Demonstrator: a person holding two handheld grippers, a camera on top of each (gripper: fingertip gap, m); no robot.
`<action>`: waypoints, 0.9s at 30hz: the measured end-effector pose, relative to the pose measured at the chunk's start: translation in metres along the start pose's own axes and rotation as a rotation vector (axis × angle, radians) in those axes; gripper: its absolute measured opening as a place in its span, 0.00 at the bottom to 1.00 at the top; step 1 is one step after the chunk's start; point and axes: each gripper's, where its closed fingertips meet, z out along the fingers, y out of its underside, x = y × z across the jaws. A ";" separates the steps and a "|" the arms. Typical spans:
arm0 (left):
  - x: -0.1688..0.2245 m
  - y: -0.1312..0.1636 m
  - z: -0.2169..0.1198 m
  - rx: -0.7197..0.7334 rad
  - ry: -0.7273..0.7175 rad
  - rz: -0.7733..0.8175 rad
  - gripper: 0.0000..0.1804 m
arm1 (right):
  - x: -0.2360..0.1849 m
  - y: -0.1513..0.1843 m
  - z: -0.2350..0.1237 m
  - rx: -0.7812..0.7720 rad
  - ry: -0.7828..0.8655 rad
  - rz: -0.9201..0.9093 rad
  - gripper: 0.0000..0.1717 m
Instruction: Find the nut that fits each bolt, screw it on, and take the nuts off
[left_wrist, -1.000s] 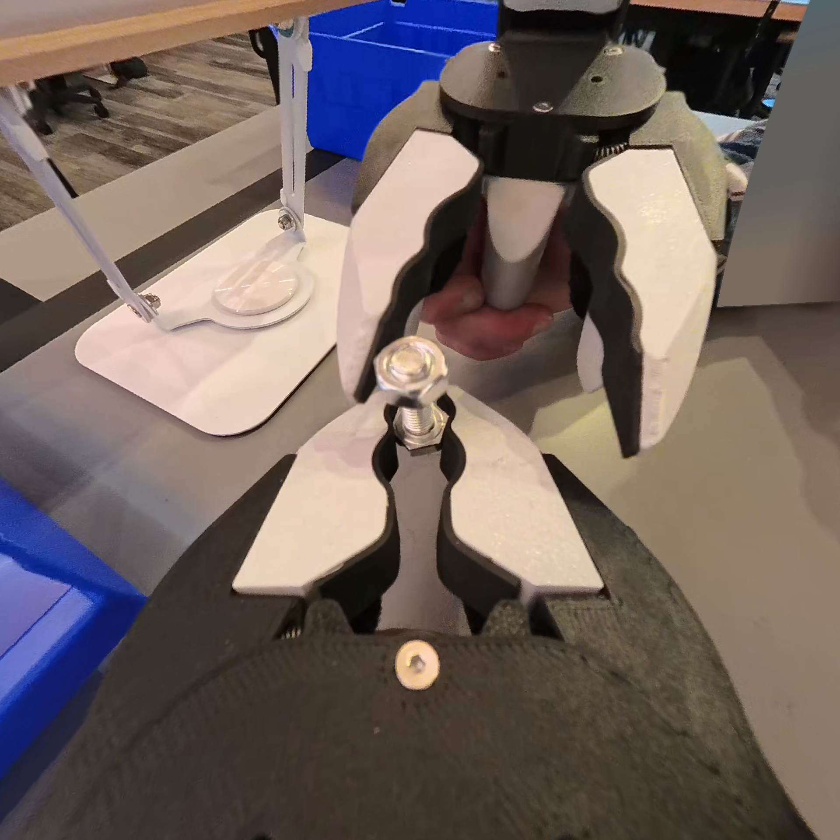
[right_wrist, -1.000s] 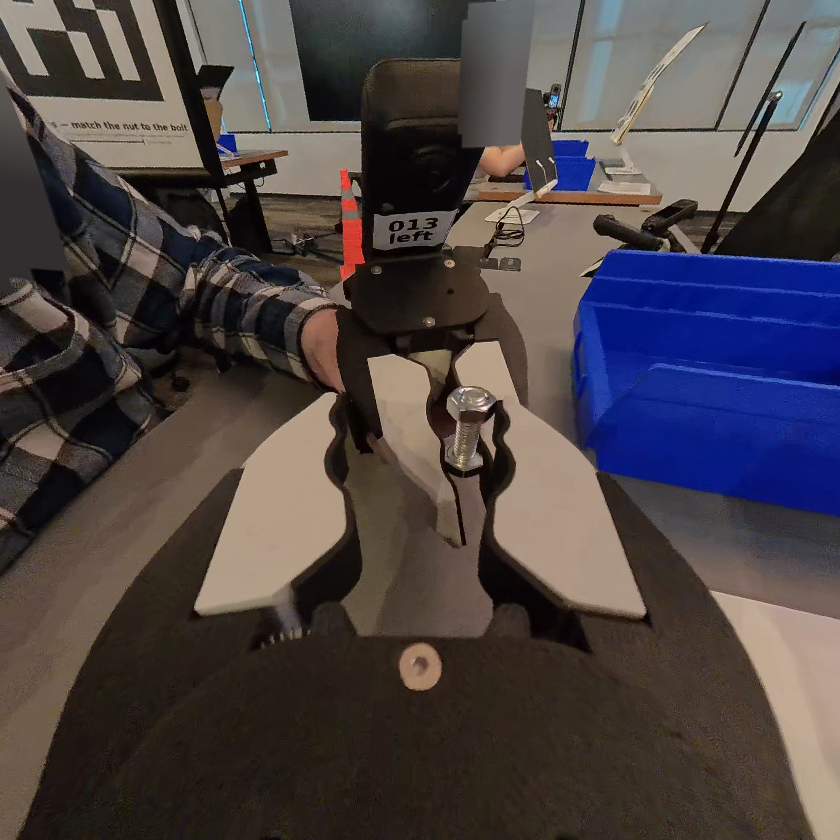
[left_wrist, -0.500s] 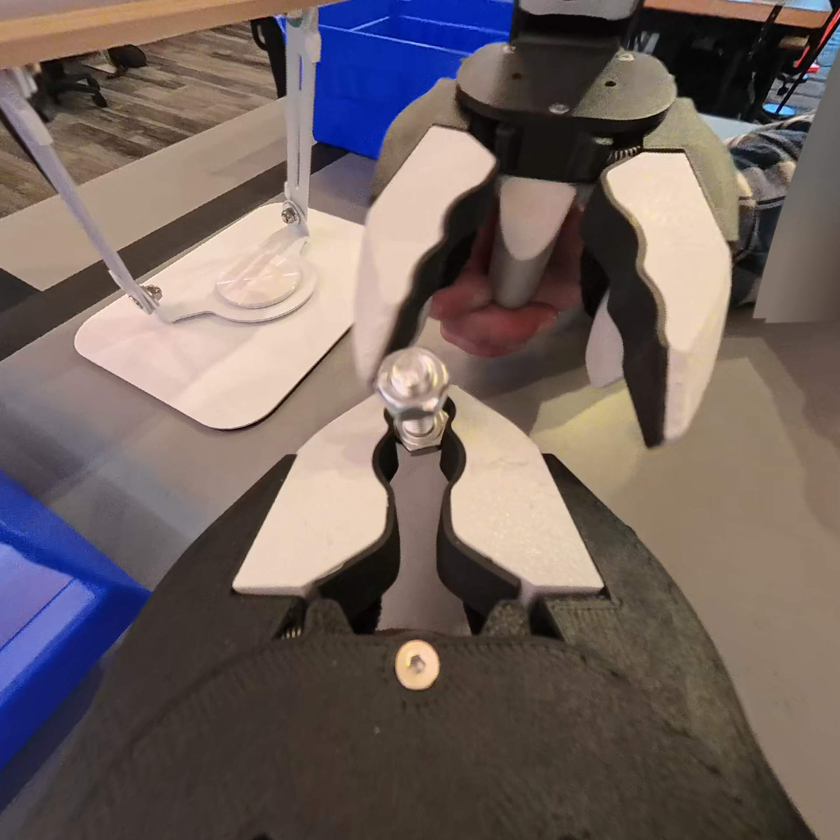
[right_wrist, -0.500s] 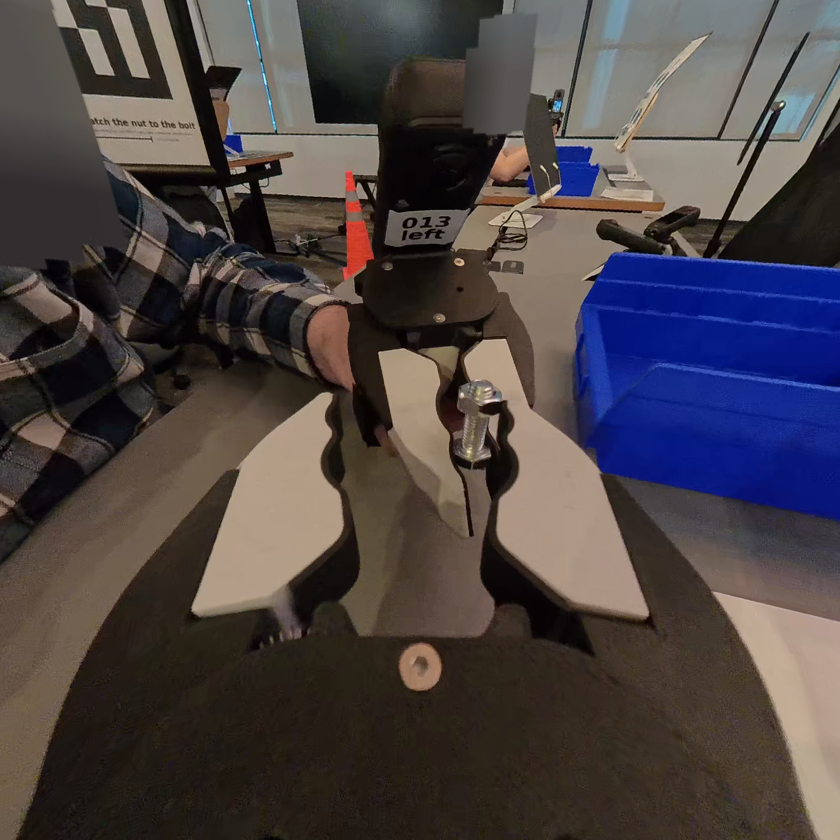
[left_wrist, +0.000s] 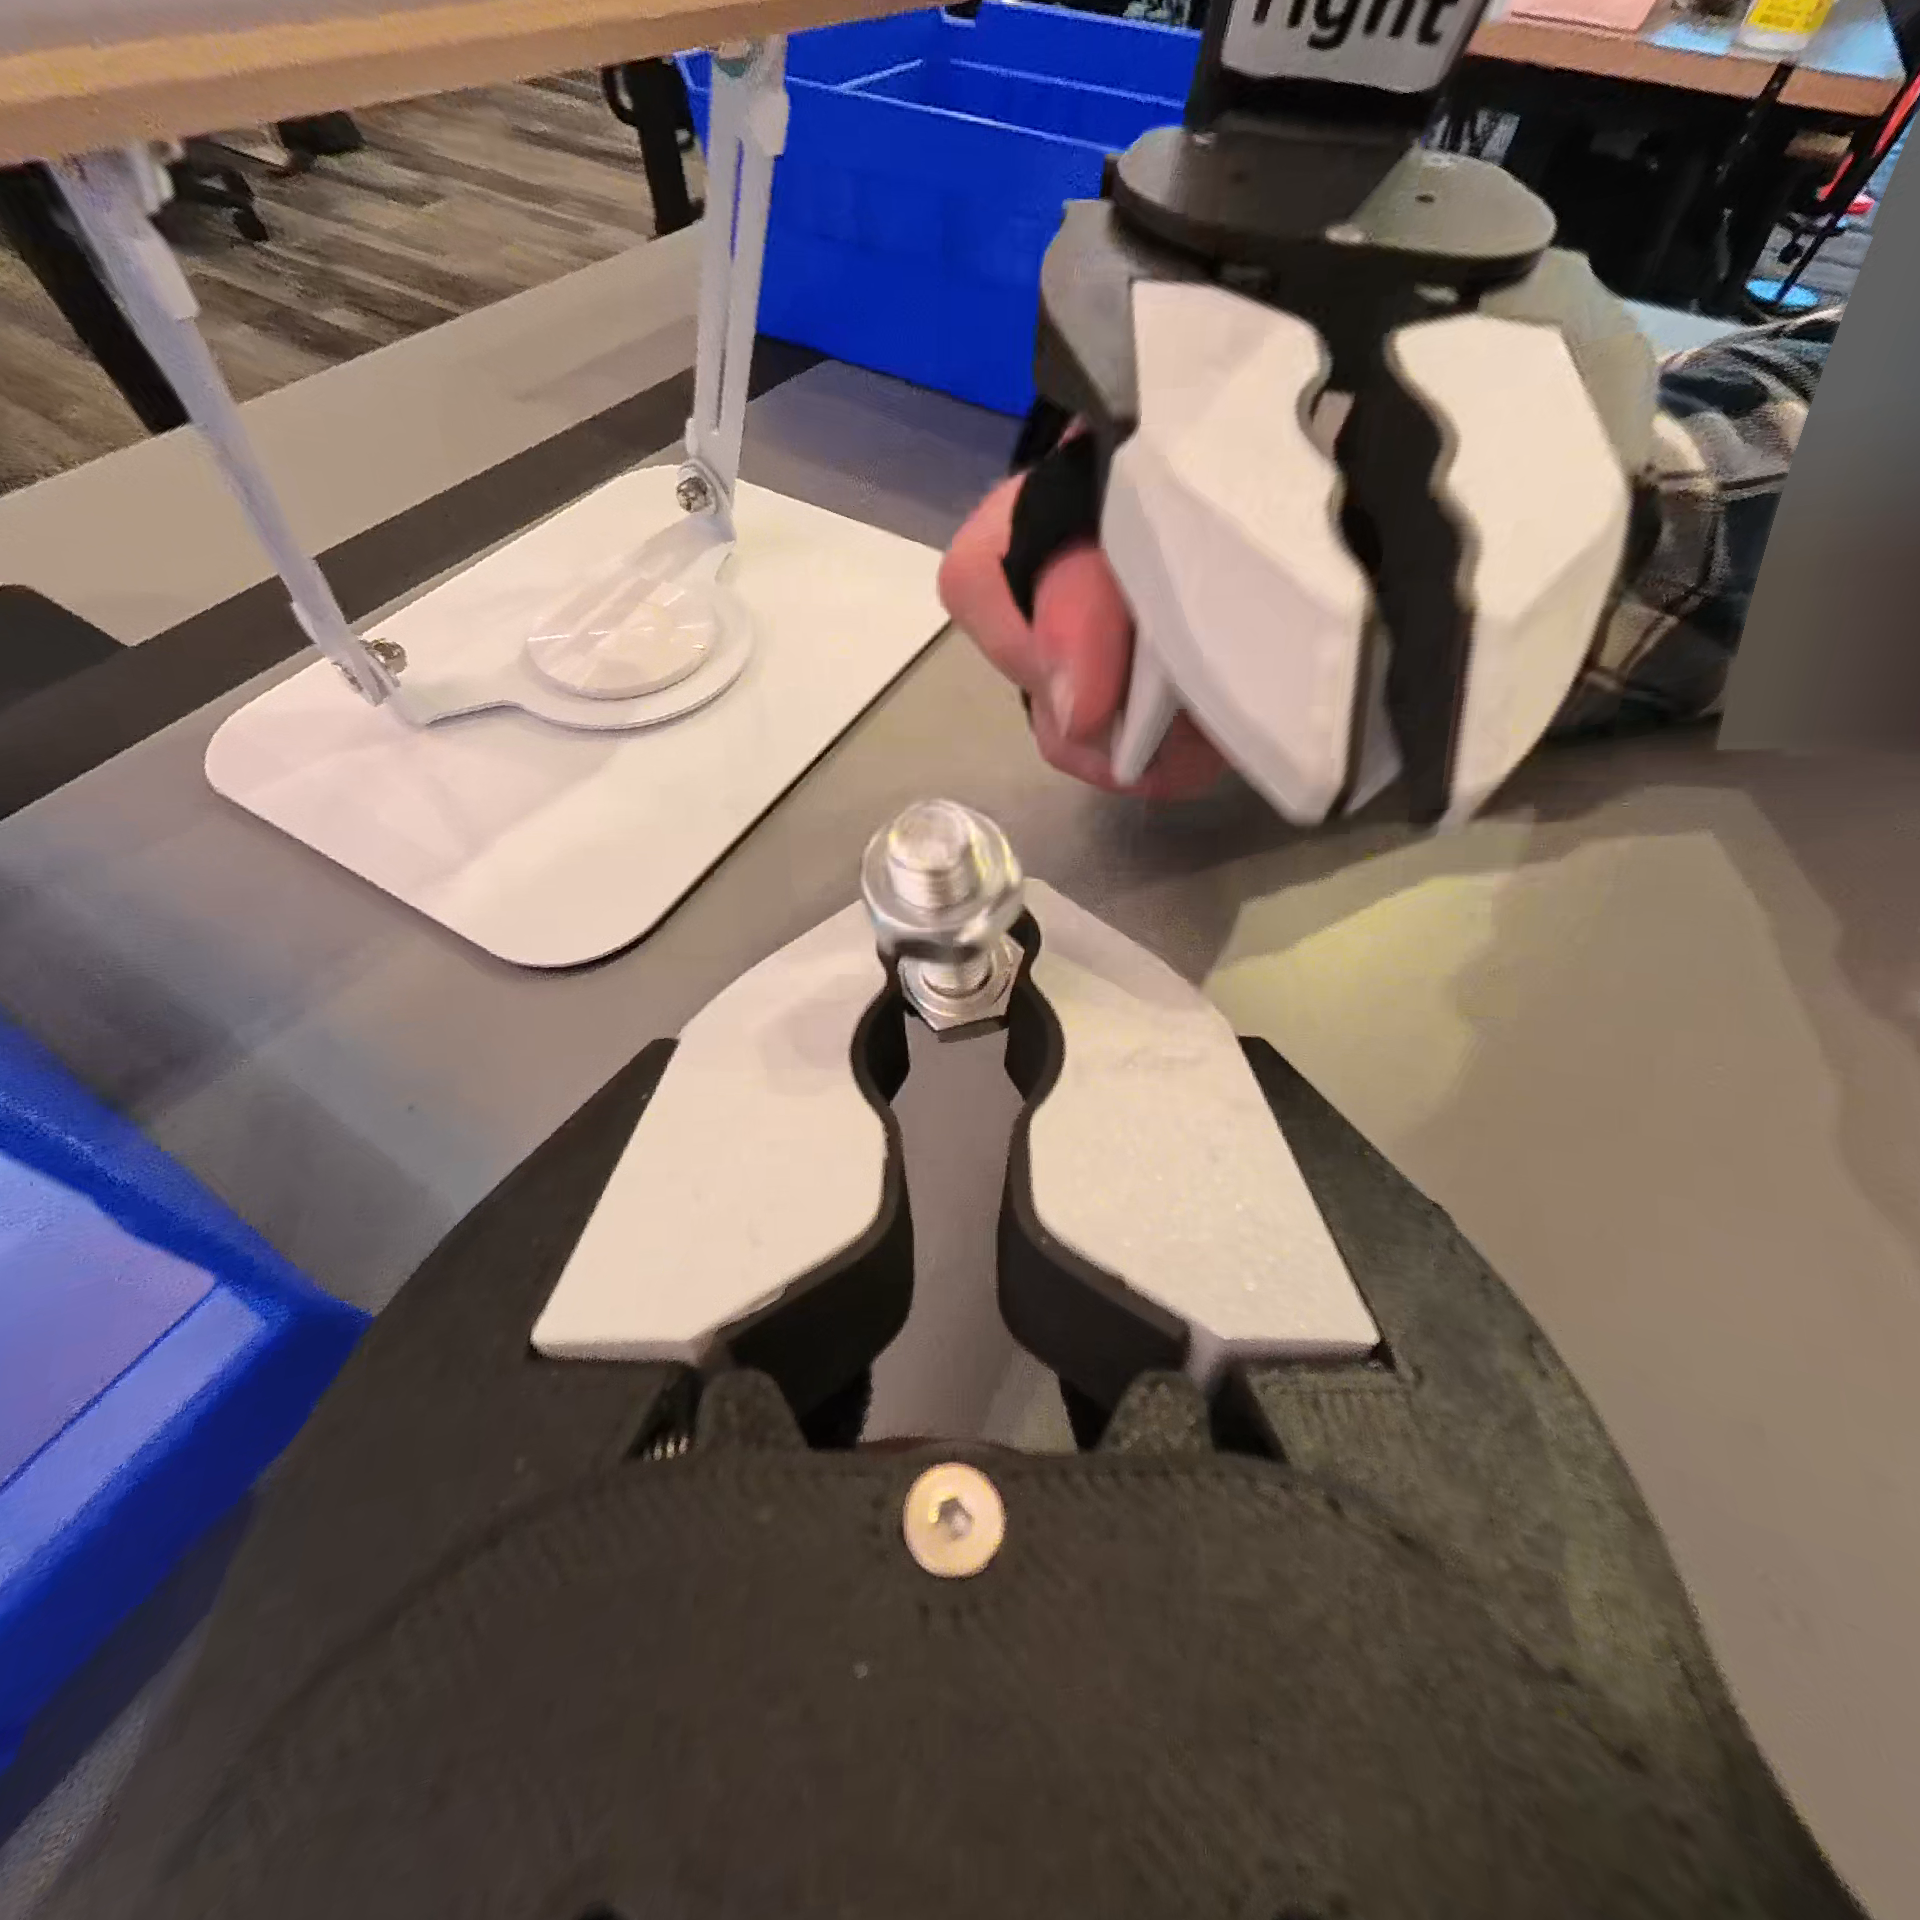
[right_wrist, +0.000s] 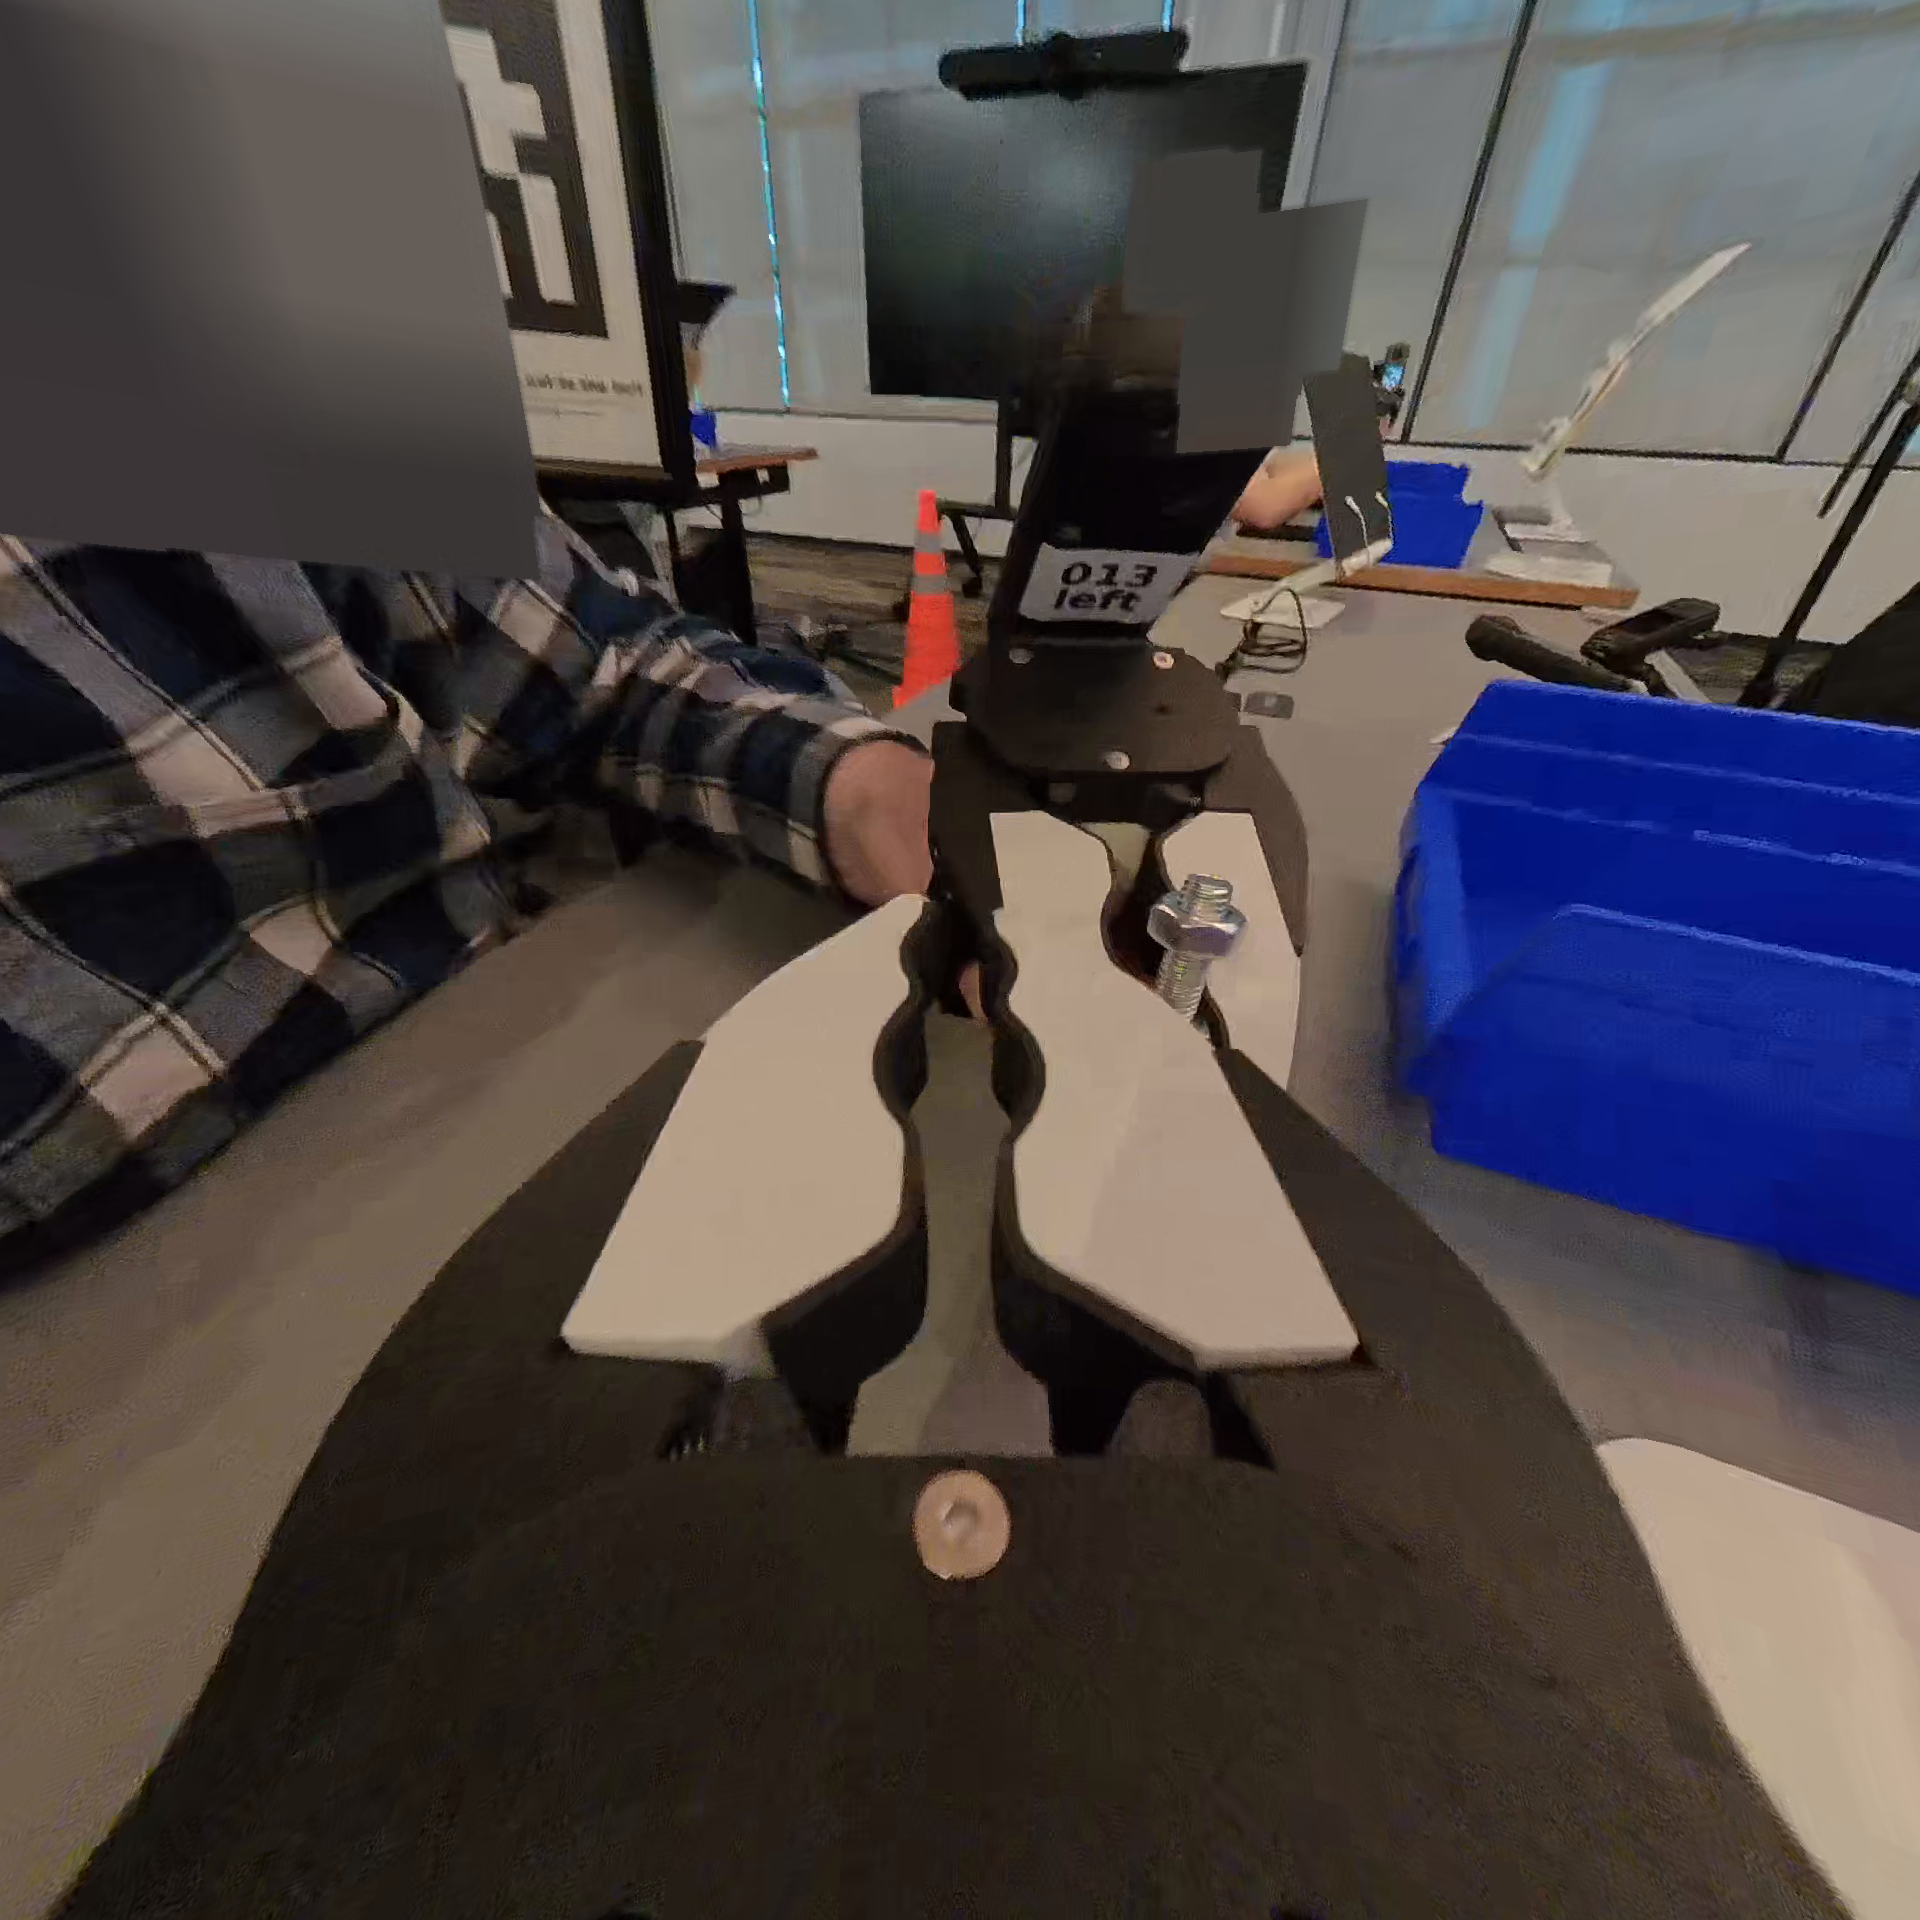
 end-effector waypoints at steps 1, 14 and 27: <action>-0.001 0.000 0.000 0.000 0.001 -0.004 0.08 | -0.002 -0.004 -0.004 0.030 -0.026 0.016 0.09; 0.010 0.003 0.009 -0.016 0.039 0.018 0.08 | 0.035 0.015 0.007 -0.062 0.190 0.073 0.17; 0.018 -0.002 0.009 0.017 0.083 0.025 0.08 | 0.032 0.017 0.008 -0.067 0.181 0.086 0.10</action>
